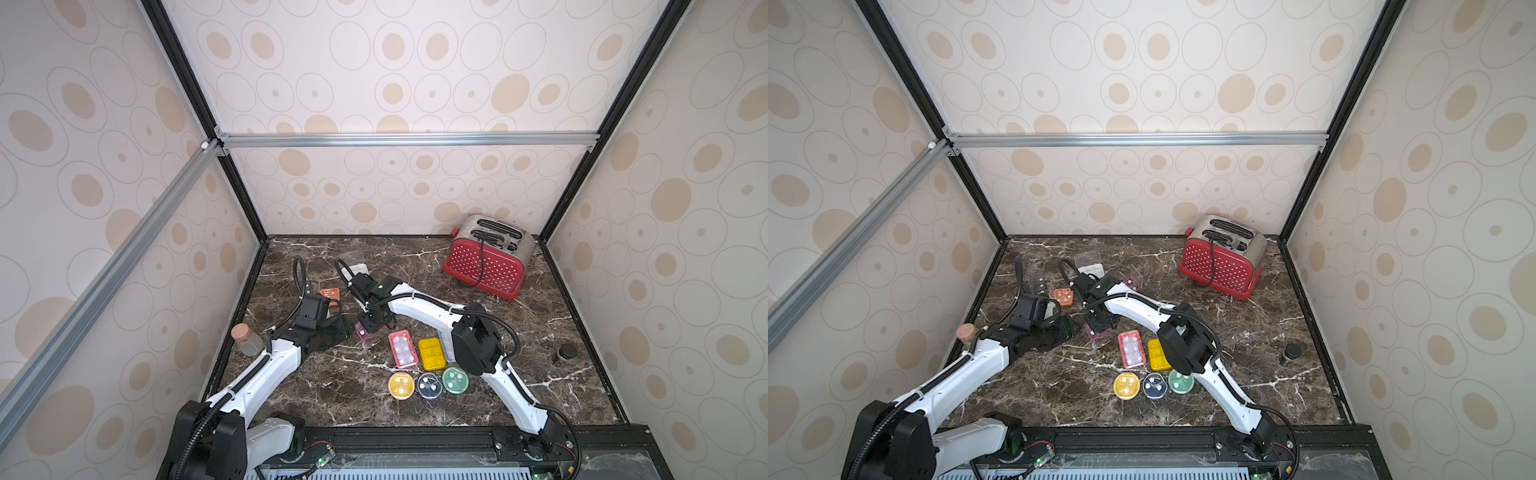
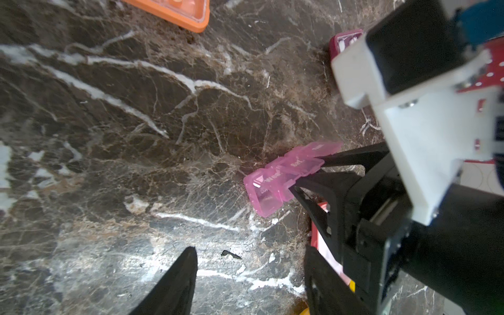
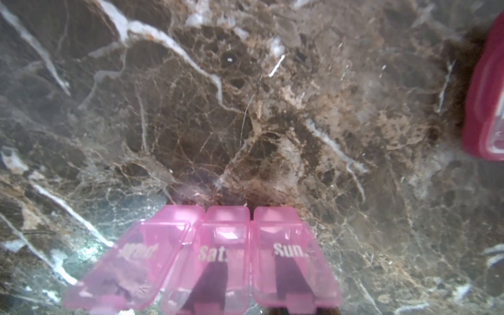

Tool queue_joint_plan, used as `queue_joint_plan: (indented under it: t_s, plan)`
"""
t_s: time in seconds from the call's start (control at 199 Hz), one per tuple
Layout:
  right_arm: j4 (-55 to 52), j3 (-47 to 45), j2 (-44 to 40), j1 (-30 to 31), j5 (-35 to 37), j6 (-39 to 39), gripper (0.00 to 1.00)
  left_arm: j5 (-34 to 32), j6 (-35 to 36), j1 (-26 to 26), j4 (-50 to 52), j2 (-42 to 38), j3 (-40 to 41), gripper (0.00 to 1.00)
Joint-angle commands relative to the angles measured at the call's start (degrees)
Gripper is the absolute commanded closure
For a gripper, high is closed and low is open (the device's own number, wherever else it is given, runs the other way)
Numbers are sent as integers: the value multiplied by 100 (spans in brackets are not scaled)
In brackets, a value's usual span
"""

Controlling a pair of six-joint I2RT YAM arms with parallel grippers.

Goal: Close pillboxes
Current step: Place the pillbox at the center of the board, then close the lid on the pillbox.

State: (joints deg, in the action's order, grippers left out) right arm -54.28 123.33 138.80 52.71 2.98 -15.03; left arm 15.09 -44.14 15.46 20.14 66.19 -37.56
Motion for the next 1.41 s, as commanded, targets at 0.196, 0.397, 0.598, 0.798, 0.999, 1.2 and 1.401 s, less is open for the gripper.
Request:
queue_joint_plan:
  t_s: [0.196, 0.397, 0.598, 0.798, 0.999, 1.2, 1.401]
  plan:
    - [340, -1069, -1699, -71, -320, -112, 50, 99, -423, -35, -717, 270, -94, 39]
    - [1066, -1714, -2010, -863, -1531, -732, 42, -381, -931, -35, -1389, 280, 139, 38]
    - [984, -1025, -1403, -1044, -2139, -800, 46, -598, -1163, -35, -1606, 315, 197, 39]
    - [895, -395, -730, -1083, -2549, -870, 45, -522, -1330, -35, -1894, 553, 407, 39]
    - [615, -119, -371, -1083, -2630, -782, 51, -350, -1388, -32, -2083, 761, 518, 40]
    - [991, -794, -649, -1086, -2741, -830, 60, -456, -1435, -30, -2178, 632, 779, 40]
    - [1284, -1300, -902, -1085, -2764, -897, 64, -362, -1472, -26, -2320, 693, 811, 40]
